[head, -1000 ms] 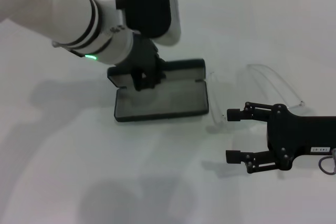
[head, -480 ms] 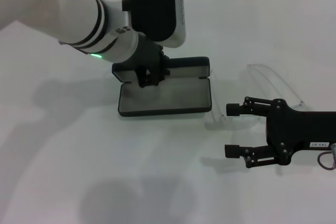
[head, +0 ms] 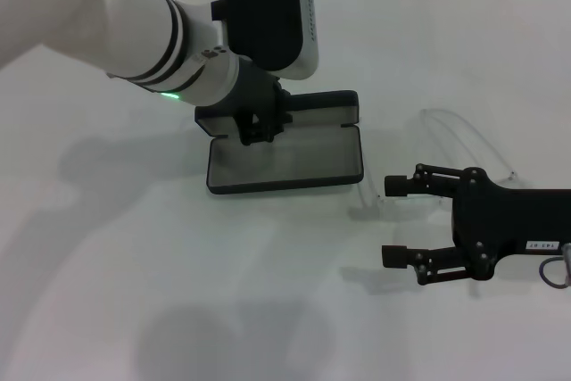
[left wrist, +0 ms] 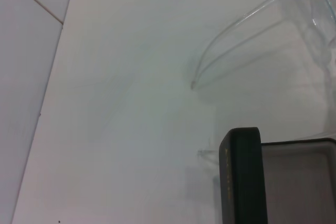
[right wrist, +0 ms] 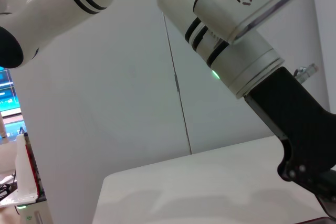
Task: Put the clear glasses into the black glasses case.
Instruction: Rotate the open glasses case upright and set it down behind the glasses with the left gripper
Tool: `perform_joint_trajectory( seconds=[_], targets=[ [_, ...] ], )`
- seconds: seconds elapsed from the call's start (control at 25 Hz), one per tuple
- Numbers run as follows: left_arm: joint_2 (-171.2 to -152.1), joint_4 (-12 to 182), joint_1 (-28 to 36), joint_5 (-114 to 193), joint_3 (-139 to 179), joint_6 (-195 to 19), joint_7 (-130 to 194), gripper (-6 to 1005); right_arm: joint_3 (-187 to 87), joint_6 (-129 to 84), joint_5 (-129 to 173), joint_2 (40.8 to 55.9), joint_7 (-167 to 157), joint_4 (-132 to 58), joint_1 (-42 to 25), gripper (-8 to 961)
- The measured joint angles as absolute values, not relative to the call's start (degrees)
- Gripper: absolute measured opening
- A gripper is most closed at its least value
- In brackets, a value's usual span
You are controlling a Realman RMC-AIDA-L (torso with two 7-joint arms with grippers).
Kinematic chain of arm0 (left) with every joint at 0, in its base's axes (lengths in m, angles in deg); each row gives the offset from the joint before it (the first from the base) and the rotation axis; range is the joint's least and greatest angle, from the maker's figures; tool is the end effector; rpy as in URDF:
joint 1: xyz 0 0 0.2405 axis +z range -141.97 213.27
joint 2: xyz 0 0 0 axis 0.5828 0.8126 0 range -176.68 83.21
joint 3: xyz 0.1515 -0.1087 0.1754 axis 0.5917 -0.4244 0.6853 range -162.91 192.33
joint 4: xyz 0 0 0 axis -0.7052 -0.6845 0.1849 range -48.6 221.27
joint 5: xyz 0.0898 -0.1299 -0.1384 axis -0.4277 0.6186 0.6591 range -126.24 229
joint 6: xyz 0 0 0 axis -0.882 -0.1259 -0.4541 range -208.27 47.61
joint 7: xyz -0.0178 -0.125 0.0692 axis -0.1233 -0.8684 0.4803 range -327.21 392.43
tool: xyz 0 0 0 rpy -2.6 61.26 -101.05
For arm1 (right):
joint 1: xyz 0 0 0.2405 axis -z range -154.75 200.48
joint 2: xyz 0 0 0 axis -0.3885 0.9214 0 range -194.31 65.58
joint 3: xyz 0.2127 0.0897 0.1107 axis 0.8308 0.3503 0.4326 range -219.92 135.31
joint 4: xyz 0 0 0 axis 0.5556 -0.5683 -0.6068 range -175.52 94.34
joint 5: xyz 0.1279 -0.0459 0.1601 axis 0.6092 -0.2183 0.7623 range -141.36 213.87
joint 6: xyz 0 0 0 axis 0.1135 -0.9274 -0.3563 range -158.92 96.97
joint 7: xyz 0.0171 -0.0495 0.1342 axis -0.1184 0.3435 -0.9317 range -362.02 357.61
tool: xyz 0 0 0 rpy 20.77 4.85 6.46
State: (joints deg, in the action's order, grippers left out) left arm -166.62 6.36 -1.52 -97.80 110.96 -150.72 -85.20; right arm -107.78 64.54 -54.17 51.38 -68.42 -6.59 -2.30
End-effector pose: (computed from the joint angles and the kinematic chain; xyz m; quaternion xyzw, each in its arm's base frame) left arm -0.1136 0.3687 -0.0485 -0.9593 0.0985 0.1813 0.1929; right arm 0.2408 0.2883 -0.0184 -0.9456 0.0914 0.3101 0.0355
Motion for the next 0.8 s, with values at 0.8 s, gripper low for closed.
perform_joint_trajectory(
  seconds=[0.8],
  targets=[
    [-166.64,7.8,-1.7,-100.6,112.9,-150.5,-88.4,201,-107.8,63.9,-52.9,51.37,-68.1,-6.3,-2.4,838]
  ],
)
